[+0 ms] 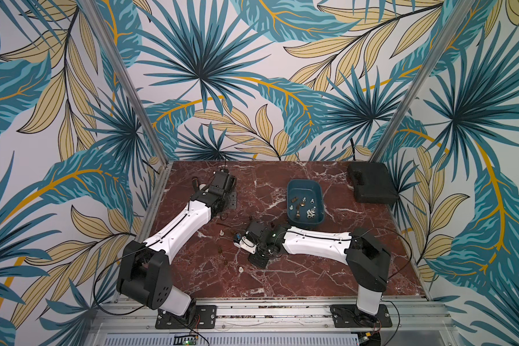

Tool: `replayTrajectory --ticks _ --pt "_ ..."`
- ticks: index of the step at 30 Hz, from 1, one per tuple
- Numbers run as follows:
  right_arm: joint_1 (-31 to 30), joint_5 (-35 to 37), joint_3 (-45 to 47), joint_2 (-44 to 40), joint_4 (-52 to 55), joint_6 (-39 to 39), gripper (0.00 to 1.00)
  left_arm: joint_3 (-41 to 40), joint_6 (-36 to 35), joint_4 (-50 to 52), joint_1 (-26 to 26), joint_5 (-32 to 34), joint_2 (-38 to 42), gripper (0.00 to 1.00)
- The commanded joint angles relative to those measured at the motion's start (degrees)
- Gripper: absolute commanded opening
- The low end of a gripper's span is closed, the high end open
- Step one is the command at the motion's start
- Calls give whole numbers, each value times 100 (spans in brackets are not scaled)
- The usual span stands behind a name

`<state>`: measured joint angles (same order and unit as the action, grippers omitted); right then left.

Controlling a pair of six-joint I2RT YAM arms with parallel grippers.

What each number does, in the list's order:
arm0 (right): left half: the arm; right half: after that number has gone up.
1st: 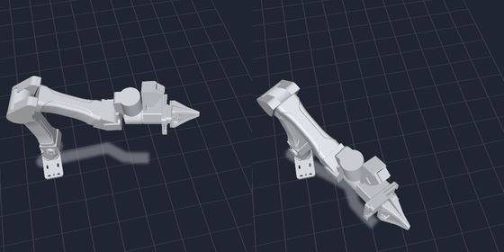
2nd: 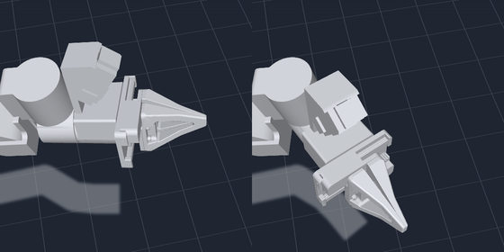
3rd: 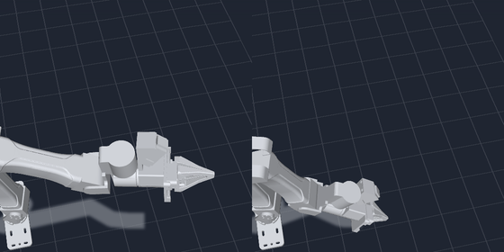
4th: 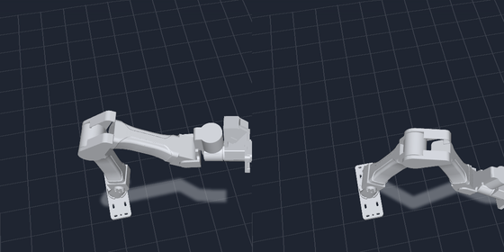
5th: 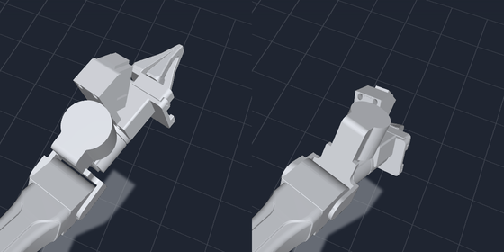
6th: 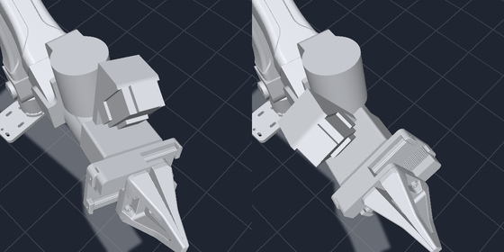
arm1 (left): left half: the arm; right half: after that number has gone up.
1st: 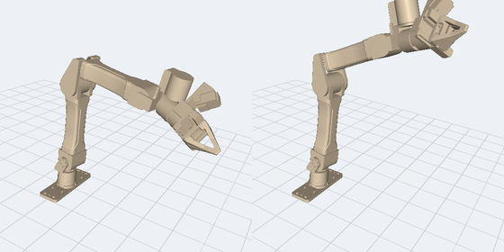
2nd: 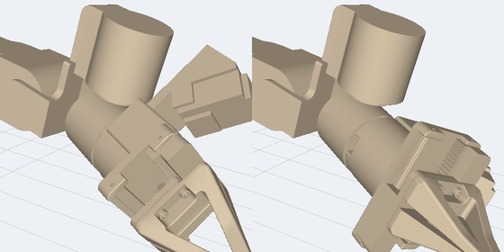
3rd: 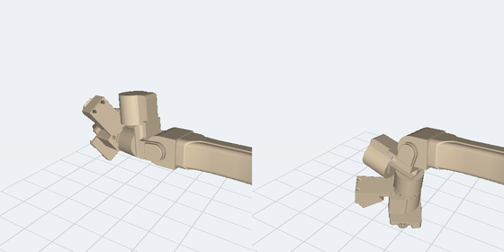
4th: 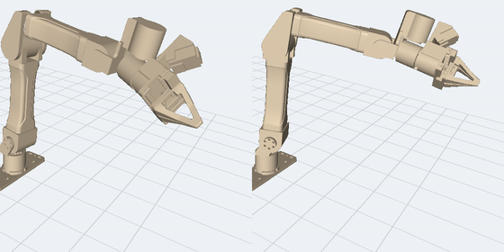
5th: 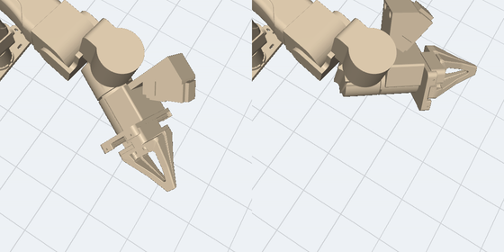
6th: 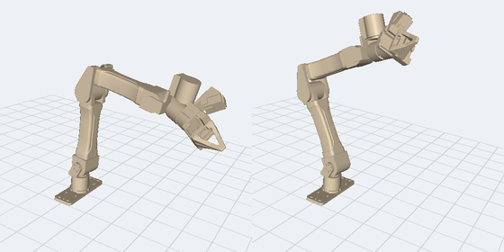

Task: Put the chess pieces into the storage box
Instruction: Pick up the chess piece at the center of the board.

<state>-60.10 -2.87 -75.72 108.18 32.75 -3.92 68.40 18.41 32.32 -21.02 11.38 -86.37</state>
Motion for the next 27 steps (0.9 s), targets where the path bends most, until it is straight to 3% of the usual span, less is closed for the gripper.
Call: replayTrajectory --ticks 1,11,27 --pt "-35 131 -91 161 135 -3 37 -124 92 -138 45 -58 -47 39" --pt "-36 -128 -49 51 80 -73 20 -71 10 -105 68 73 23 39" --pt "191 278 220 -1375 283 437 13 -289 -47 -374 79 455 644 39"
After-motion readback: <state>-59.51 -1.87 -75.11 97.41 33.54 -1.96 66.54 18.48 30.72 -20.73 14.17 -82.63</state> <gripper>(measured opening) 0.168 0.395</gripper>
